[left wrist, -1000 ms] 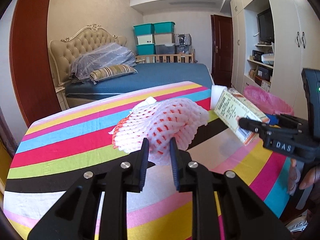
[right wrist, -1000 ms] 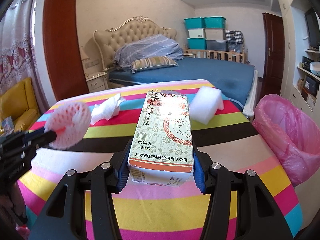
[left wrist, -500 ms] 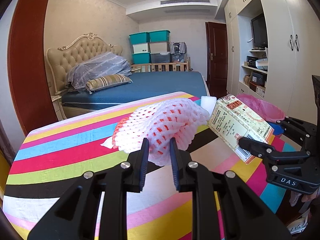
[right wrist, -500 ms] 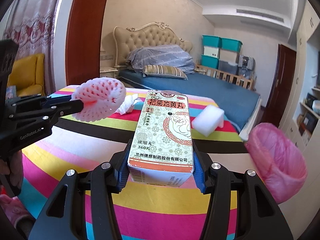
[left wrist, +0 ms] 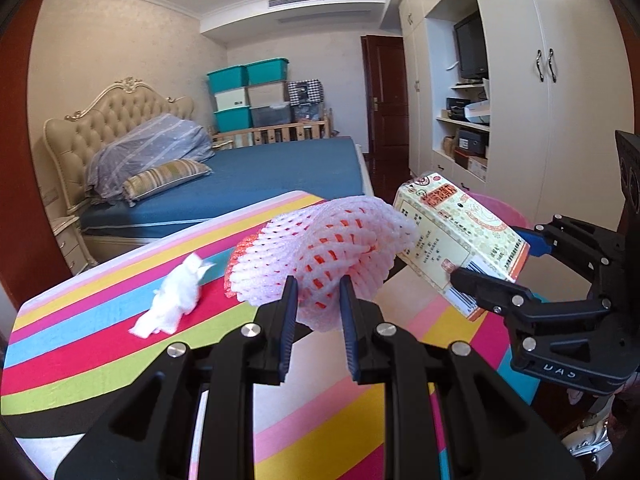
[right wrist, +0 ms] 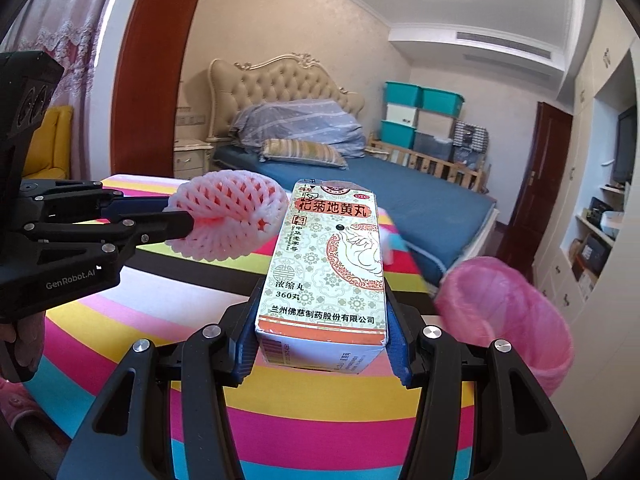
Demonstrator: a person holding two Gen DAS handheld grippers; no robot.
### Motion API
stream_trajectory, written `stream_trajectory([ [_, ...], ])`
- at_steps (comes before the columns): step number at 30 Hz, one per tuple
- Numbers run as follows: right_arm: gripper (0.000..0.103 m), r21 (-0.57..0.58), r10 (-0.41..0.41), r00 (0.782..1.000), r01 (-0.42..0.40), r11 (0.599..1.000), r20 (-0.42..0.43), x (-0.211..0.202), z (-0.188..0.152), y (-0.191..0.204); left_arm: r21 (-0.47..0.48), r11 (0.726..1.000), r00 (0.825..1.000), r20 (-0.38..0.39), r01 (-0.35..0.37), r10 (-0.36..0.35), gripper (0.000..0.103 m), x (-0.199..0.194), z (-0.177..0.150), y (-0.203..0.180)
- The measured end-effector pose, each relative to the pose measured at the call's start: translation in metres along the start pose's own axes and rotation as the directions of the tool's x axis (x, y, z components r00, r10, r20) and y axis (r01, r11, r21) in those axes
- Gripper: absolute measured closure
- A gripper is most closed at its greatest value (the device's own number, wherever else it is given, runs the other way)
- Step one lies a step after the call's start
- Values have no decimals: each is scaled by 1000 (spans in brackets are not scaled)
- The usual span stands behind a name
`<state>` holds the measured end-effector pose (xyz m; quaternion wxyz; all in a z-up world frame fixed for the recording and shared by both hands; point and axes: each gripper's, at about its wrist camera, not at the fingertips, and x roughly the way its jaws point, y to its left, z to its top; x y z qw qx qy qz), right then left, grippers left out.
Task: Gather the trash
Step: 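Carry the medicine box and foam net to the wastebasket and open both tools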
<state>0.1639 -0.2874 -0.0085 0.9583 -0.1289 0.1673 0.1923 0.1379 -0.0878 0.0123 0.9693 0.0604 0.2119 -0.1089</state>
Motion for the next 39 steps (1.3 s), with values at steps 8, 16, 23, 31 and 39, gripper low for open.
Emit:
stream_trajectory([
  [8,53,89,-100,995,100,991,-10,-8,-10,-64,22,995,995,-9,98,-98,82,32,33,-42],
  [16,53,176,-202,978,207,962,-47,-5,-25,-134,7,972,972,-32,234,-234,82,85,82,-95],
  [23,53,269,-262,961,275,923,-84,7,-38,-199,-44,952,951,-55,302,-304,82,142,115,-132],
  [31,53,323,-267,957,289,901,-110,25,-48,-226,-109,921,924,-42,373,-379,81,186,139,-163],
  [39,40,294,-278,957,292,910,-86,39,-47,-235,-127,922,929,-13,365,-370,35,208,155,-172],
])
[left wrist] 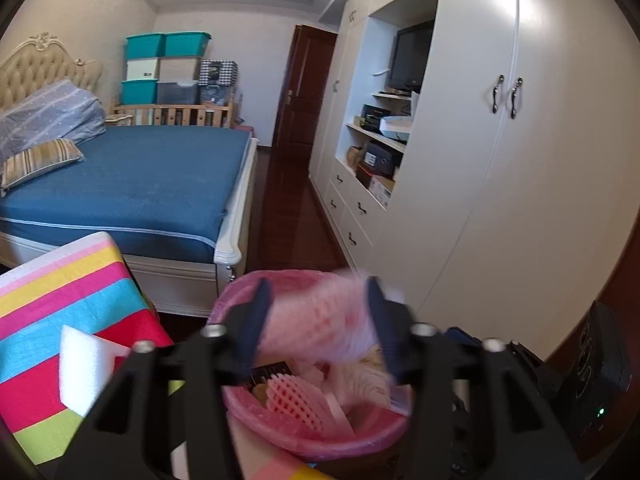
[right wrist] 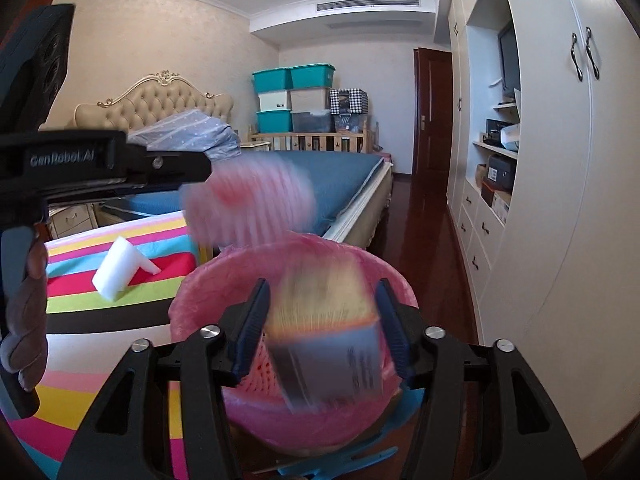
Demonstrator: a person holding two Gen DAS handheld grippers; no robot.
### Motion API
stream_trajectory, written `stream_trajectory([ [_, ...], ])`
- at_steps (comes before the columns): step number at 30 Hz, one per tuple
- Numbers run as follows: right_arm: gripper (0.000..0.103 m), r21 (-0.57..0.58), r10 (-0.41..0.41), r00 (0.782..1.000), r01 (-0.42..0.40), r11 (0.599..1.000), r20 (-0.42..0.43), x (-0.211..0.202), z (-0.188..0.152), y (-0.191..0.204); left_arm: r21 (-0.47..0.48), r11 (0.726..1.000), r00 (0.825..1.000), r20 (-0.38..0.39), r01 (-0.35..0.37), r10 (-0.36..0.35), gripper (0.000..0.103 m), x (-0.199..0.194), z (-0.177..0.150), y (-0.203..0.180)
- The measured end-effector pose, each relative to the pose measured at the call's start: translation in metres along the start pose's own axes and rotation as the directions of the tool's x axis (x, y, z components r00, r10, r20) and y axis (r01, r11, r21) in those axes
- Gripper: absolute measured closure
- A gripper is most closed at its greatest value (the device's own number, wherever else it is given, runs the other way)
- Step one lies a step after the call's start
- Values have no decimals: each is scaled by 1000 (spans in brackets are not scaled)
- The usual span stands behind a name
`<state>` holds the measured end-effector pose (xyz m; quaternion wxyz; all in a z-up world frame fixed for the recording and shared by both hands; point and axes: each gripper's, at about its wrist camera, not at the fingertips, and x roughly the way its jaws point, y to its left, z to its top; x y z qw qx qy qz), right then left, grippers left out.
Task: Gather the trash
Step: 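Carry the medicine box and foam net to the wastebasket and open both tools, then move both tools back over the table toward the foam block and tissue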
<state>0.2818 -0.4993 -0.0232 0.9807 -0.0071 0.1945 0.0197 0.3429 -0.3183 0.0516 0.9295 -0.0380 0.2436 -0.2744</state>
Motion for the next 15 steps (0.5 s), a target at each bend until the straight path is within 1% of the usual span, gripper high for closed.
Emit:
stream_trajectory([
  [1,35,-1,-12,1000,12,1000,-2,0,-1,-1,-6,1000,1000,6,-10,10,31,-2,1,2],
  [4,35,-5,-21,1000,21,1000,0,-7,-3,-3,2,998,998,27,-60,60,25,-17,-4,17],
  [6,35,-7,-31,1000,31,999,4,-14,-5,-4,9,995,994,36,-104,104,14,-31,-10,30],
  [7,35,-8,-35,999,35,999,8,-18,-6,-5,8,991,990,41,-134,134,11,-38,-13,38],
  [8,34,-5,-37,999,37,999,13,-23,-7,-6,5,986,985,44,-167,167,6,-46,-16,45],
  [9,35,-2,-36,999,36,999,16,-26,-7,-6,2,981,980,50,-194,193,5,-54,-19,52],
  [11,34,7,-26,999,26,1000,20,-34,-8,-3,4,968,966,65,-250,249,5,-75,-28,67],
  [12,34,6,-19,1000,19,1000,18,-35,-9,0,10,958,955,76,-287,285,5,-88,-34,76],
  [13,34,1,-13,1000,13,1000,16,-36,-9,3,14,951,948,84,-309,307,5,-97,-39,82],
  [15,34,-26,-3,1000,3,1000,8,-36,-10,14,29,930,927,97,-367,363,5,-119,-50,95],
])
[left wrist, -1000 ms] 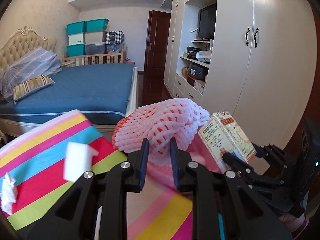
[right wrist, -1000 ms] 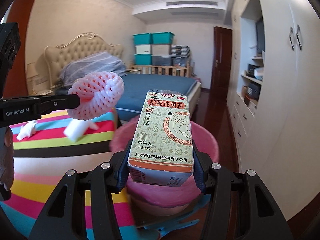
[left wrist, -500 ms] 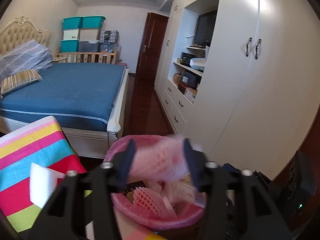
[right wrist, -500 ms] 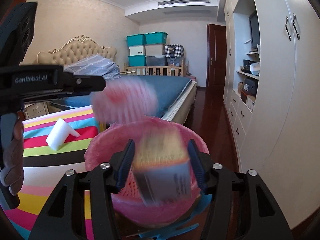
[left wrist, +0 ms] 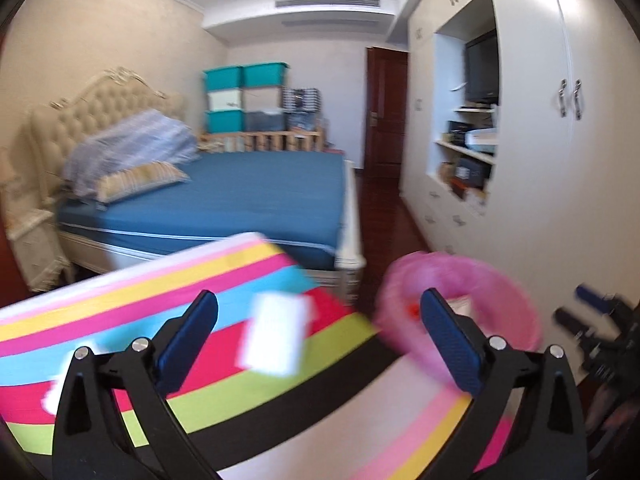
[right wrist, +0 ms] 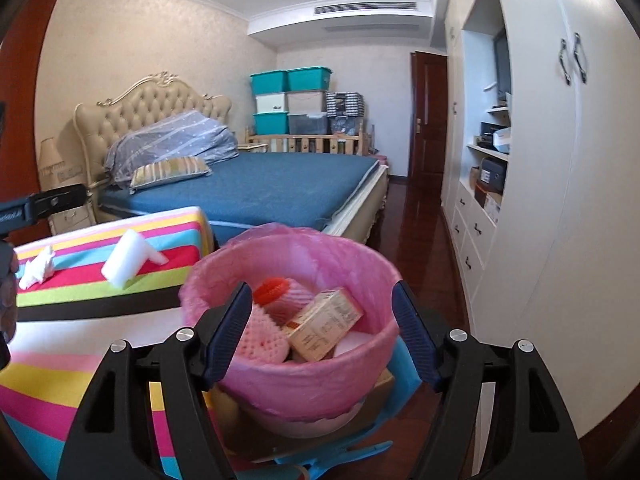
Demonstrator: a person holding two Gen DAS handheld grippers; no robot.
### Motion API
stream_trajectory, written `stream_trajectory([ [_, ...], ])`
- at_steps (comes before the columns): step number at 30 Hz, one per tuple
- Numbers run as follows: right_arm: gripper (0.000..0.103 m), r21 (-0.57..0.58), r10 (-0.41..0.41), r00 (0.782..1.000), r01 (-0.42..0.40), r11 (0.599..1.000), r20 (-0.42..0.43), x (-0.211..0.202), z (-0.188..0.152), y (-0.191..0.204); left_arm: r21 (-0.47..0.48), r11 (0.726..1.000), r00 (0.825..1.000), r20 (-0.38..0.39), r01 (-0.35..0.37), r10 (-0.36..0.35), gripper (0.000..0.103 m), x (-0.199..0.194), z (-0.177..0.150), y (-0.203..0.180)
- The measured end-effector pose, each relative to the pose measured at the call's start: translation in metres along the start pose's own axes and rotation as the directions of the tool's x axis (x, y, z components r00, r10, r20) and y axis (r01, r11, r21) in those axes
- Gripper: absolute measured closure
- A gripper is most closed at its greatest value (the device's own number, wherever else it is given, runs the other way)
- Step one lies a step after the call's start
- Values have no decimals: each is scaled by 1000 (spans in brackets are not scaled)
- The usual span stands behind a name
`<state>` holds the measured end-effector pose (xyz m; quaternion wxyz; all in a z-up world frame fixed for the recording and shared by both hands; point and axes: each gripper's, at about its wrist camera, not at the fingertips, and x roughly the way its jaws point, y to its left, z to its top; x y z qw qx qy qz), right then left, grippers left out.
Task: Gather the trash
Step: 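Move both tools back over the table toward the foam block and tissue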
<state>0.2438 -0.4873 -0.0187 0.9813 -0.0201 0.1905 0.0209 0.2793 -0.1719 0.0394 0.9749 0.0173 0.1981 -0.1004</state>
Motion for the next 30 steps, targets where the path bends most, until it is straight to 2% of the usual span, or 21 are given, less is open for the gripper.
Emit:
stream_trajectory([
  [3,34,-29,44,999,-44,999,-9,3,2,27,32,994,994,5,-105,105,5,-24,-18,37],
  [5,33,-38,74,997,-74,997,-15,6,4,45,36,984,984,3,-177,177,5,-40,-30,65],
  [7,29,-53,100,995,-101,993,-26,11,4,65,28,975,976,-5,-219,219,5,-54,-41,90],
  [12,28,-90,167,982,-175,980,-92,30,3,126,17,943,941,-51,-333,334,5,-85,-74,146],
  [14,24,-115,179,974,-195,974,-138,40,3,152,18,931,929,-62,-366,366,5,-93,-83,161],
  [16,23,-146,167,974,-189,971,-155,46,6,174,7,923,921,-70,-384,384,5,-99,-89,176],
  [18,23,-132,197,966,-220,967,-167,50,13,194,-21,921,919,-83,-388,386,5,-105,-95,192],
  [23,20,-113,184,966,-206,972,-180,67,32,229,-38,905,903,-87,-425,420,5,-109,-102,204],
  [28,20,-76,126,963,-148,986,-239,110,37,254,-30,906,904,-84,-423,420,5,-106,-108,202],
  [30,20,-53,97,957,-115,992,-273,130,38,262,-23,913,909,-100,-408,404,5,-103,-109,201],
])
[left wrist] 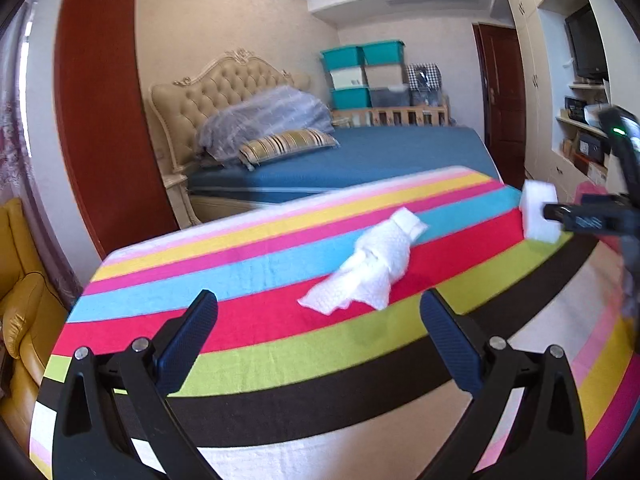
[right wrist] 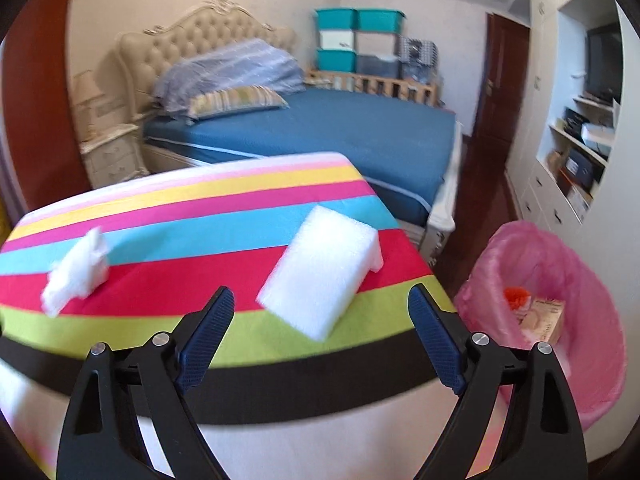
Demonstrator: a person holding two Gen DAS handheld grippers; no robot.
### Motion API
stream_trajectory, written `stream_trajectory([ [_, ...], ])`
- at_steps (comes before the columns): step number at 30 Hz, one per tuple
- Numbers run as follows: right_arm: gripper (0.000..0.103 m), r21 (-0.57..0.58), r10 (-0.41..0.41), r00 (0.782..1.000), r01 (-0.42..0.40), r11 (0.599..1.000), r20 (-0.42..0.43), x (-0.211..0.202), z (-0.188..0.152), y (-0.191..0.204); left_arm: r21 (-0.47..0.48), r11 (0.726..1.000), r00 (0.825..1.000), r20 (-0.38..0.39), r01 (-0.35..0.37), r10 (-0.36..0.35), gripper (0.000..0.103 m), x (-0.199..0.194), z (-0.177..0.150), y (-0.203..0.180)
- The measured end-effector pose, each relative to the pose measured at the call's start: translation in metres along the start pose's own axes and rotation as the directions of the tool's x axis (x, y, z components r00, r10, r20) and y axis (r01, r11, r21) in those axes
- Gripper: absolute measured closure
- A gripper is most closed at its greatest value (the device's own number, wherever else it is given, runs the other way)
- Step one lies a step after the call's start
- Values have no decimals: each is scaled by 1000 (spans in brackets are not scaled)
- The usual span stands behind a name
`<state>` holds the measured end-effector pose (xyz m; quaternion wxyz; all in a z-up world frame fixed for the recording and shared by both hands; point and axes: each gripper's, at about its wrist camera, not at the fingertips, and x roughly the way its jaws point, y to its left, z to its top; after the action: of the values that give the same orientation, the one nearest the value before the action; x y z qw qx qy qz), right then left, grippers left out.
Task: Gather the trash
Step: 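Move both tools back over the table toward the foam block and tissue, then grasp the white foam block with the right tool while the left tool grasps the white tissue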
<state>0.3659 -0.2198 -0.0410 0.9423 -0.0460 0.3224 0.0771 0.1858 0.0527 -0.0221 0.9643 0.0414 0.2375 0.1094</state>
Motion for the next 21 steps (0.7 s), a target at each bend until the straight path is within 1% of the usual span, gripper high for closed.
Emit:
stream_trajectory([
  [4,20,31,-51,998,52,998,-47,26,9,9,-21,1000,1000,6,21,-21,5,-1,-1,5],
  [7,20,26,-98,989,101,994,-109,42,12,14,-39,999,1000,-6,25,-26,5,1,-1,8],
  [8,22,23,-103,988,106,994,-115,43,11,14,-45,999,1000,-9,27,-27,5,1,-1,9],
  [9,27,22,-100,988,103,994,-119,43,10,14,-51,998,999,-12,31,-31,5,2,-1,9],
  [10,43,24,-93,988,97,995,-120,43,10,10,-55,998,999,-12,33,-34,5,2,-2,10],
  [12,42,21,-78,991,81,997,-108,37,6,9,-59,998,999,-11,35,-35,5,2,-2,11],
  [13,43,8,-56,993,57,998,-101,32,3,11,-61,998,999,-13,34,-35,5,3,-2,11],
  [16,44,-39,58,995,-61,997,-83,11,-14,20,-69,997,999,-19,39,-41,5,5,-3,13],
  [17,44,-63,106,991,-111,992,-79,2,-21,25,-74,996,999,-22,40,-42,5,6,-2,14],
  [19,44,-108,170,983,-178,978,-73,-12,-31,35,-82,996,999,-34,39,-41,5,8,-3,15],
  [21,44,-166,221,973,-228,959,-60,-27,-41,45,-89,996,998,-62,23,-28,5,13,-3,15],
])
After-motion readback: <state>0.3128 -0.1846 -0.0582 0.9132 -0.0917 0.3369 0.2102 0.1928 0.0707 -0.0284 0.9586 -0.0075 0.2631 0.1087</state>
